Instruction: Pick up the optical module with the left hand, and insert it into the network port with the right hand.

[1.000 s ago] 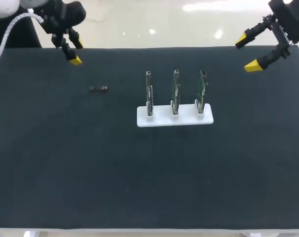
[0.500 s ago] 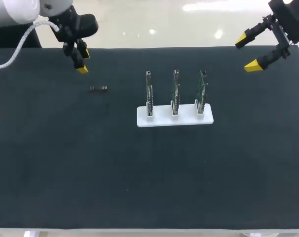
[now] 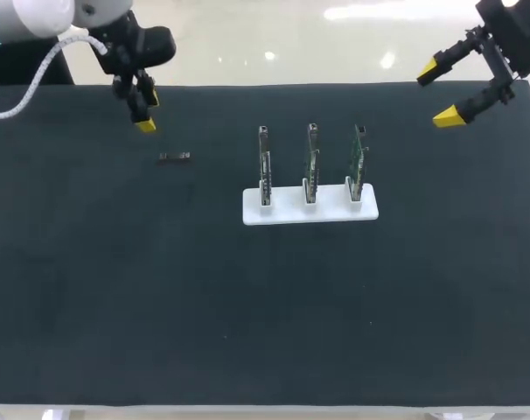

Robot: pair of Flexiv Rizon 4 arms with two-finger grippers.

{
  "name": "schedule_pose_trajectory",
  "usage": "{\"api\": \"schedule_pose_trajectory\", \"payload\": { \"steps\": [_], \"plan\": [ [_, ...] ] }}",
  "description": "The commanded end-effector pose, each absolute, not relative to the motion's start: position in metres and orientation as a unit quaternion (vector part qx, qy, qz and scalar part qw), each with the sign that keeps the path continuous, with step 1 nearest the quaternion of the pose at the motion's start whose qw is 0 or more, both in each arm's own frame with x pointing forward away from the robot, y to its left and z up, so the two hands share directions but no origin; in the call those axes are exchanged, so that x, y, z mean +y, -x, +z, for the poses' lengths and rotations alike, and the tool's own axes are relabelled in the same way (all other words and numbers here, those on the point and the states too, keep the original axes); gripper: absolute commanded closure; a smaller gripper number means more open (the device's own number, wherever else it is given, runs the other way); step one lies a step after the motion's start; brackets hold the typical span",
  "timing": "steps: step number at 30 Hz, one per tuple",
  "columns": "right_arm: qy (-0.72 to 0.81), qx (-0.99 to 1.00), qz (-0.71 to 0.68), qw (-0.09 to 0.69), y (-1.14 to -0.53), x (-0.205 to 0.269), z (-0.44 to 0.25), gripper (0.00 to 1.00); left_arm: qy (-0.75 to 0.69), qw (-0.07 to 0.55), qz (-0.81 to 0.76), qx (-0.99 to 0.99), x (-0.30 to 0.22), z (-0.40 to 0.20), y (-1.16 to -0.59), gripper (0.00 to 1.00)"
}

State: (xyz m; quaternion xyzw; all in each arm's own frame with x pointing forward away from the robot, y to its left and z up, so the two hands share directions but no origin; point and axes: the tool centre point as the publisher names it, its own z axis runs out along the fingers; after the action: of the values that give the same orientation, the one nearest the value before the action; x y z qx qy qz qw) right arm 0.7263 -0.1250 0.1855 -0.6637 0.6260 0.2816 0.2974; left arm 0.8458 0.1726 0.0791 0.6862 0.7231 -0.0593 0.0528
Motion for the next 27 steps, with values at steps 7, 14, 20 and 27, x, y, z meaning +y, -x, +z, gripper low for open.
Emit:
{"api": "schedule_pose_trajectory", "payload": {
  "steps": [7,14,20,27],
  "plan": [
    [0.664,0.626,0.282,0.297,-0.727,-0.125,0.186,0.0,-0.67,0.034,-0.002,0.742,0.169,0.049,-0.848,0.0],
    [0.664,0.626,0.282,0.297,-0.727,-0.125,0.186,0.0,-0.67,0.029,-0.001,0.742,0.17,0.028,-0.858,0.0],
    [0.664,0.626,0.282,0.297,-0.727,-0.125,0.186,0.0,-0.671,0.024,-0.006,0.741,0.17,0.017,-0.859,0.0],
    [0.664,0.626,0.282,0.297,-0.727,-0.125,0.186,0.0,-0.67,0.018,-0.016,0.742,0.167,0.009,-0.858,0.0]
  ]
}}
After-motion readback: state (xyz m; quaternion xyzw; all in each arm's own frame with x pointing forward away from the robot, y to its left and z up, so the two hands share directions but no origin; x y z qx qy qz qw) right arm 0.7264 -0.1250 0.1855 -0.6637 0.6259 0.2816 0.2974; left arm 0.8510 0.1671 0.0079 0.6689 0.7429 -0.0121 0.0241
